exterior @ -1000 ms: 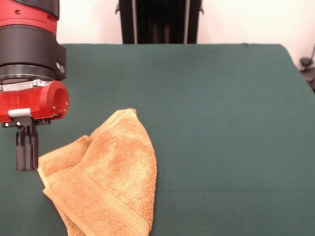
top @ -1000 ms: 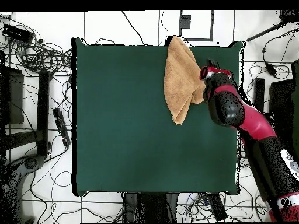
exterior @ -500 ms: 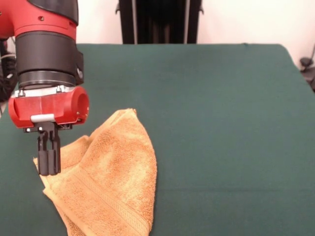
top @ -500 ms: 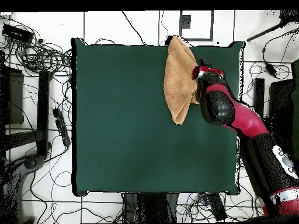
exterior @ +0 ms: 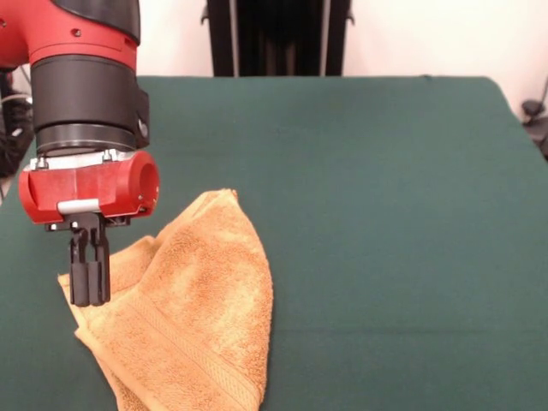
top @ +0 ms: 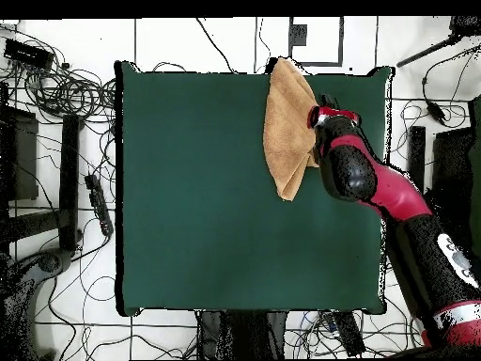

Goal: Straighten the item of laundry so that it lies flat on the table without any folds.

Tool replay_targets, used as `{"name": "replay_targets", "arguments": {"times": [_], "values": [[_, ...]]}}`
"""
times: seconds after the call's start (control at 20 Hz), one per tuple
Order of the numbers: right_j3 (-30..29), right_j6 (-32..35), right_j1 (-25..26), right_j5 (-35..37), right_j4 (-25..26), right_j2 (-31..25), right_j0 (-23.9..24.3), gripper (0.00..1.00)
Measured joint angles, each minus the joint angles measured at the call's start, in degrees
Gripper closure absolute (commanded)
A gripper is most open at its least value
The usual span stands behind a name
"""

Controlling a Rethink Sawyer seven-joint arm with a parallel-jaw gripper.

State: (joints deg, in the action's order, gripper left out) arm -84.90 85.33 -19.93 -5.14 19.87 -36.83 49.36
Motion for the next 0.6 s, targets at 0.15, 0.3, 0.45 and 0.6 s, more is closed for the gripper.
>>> {"name": "replay_targets", "arguments": {"times": [0.15, 0.3, 0.45, 0.6], "values": [[0.0, 0.0, -0.01, 0.0, 0.0, 0.05, -0.01, 1.0], [0.0, 0.0, -0.01, 0.0, 0.0, 0.11, 0.0, 1.0], [0.0, 0.0, -0.01, -0.01, 0.0, 0.17, 0.0, 0.0], [0.0, 0.0, -0.01, 0.0, 0.0, 0.26, -0.01, 0.0]]}}
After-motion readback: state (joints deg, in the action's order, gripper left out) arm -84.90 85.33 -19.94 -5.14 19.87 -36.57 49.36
